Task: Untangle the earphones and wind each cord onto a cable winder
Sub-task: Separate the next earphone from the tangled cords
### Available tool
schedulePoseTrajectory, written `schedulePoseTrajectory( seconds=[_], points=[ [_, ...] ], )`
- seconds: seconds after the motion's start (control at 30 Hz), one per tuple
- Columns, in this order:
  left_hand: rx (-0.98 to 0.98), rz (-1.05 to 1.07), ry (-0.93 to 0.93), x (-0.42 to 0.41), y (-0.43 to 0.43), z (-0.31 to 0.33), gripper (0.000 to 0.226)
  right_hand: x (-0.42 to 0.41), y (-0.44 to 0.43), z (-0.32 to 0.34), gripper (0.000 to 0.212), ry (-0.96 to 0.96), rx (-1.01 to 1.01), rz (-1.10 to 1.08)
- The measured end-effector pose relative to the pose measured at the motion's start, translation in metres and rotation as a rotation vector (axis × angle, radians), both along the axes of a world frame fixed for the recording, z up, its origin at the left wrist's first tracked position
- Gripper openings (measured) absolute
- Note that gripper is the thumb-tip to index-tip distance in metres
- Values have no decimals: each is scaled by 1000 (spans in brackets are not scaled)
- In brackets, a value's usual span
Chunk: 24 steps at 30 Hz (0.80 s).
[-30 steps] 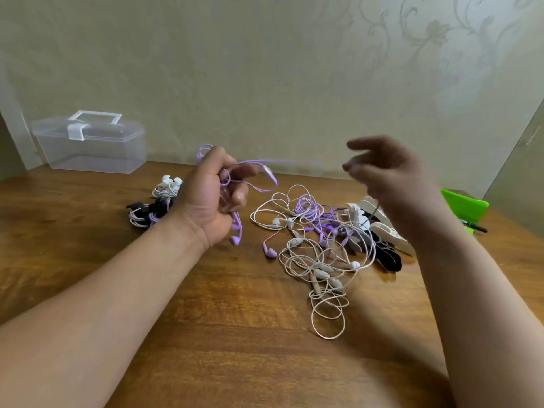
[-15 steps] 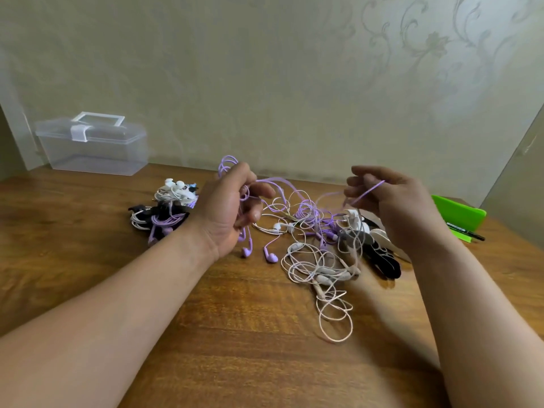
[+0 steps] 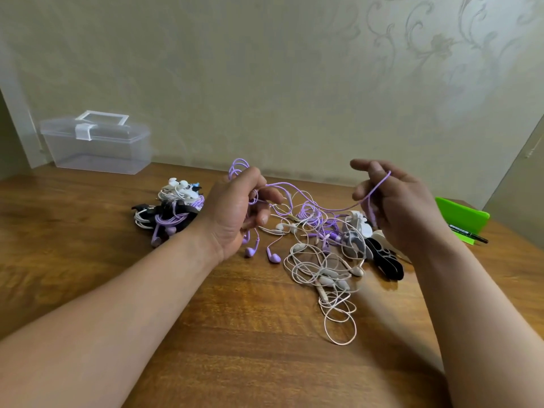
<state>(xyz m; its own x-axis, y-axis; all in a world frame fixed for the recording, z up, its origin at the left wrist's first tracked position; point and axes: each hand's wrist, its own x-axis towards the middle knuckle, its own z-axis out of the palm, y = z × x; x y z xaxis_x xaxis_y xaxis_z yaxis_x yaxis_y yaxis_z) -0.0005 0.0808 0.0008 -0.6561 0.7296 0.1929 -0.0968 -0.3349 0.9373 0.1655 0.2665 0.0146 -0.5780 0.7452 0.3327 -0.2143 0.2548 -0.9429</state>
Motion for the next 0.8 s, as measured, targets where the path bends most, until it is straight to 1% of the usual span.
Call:
schedulePoseTrajectory(
  seconds=[0.1,0.13,0.17,0.2,0.23,0.27,0.3,0.33,0.37,0.43,0.5,0.57,0.6,0.67,0.7,0.73,0.77,0.8],
  points=[
    [-18,-9,7,2,0,0,31,-1,-3,0,26,-41,162,-92],
    [-20,-7,6,3,0,1,32,0,-5,2,25,-60,182,-70],
    [-18,-6,6,2,0,1,33,5,-7,4,22,-82,171,21],
    [-12,-6,3,1,-1,1,33,11,-9,7,18,-110,139,196],
    [-3,-14,-5,-1,-1,2,32,19,-12,11,15,-151,99,445],
    [6,-25,-15,-3,-3,4,31,26,-18,16,22,-212,57,728],
    [15,-43,-24,-4,-4,5,32,32,-23,20,38,-284,39,995],
    [20,-61,-30,-7,-5,6,34,35,-27,22,54,-336,61,1189],
    [18,-82,-32,-8,-6,7,36,36,-27,22,64,-356,94,1278],
    [-8,-123,-2,-8,-8,8,39,32,-27,21,69,-356,144,1251],
    [-33,-164,37,-5,-7,7,43,30,-26,18,65,-382,201,1184],
    [-41,-186,57,-4,-6,6,37,28,-25,16,59,-464,231,1153],
    [-39,-192,61,-4,-7,6,34,28,-25,17,59,-512,228,1155],
    [-23,-199,56,-5,-7,7,36,28,-30,19,64,-547,165,1250],
    [-18,-200,53,-6,-8,7,38,27,-35,20,65,-523,126,1298],
    [-22,-199,57,-6,-8,7,41,26,-41,21,63,-481,96,1299],
    [-33,-196,71,-7,-8,7,43,22,-47,22,56,-428,79,1231],
    [-47,-190,91,-6,-8,6,44,17,-53,22,48,-362,89,1087]
  ],
)
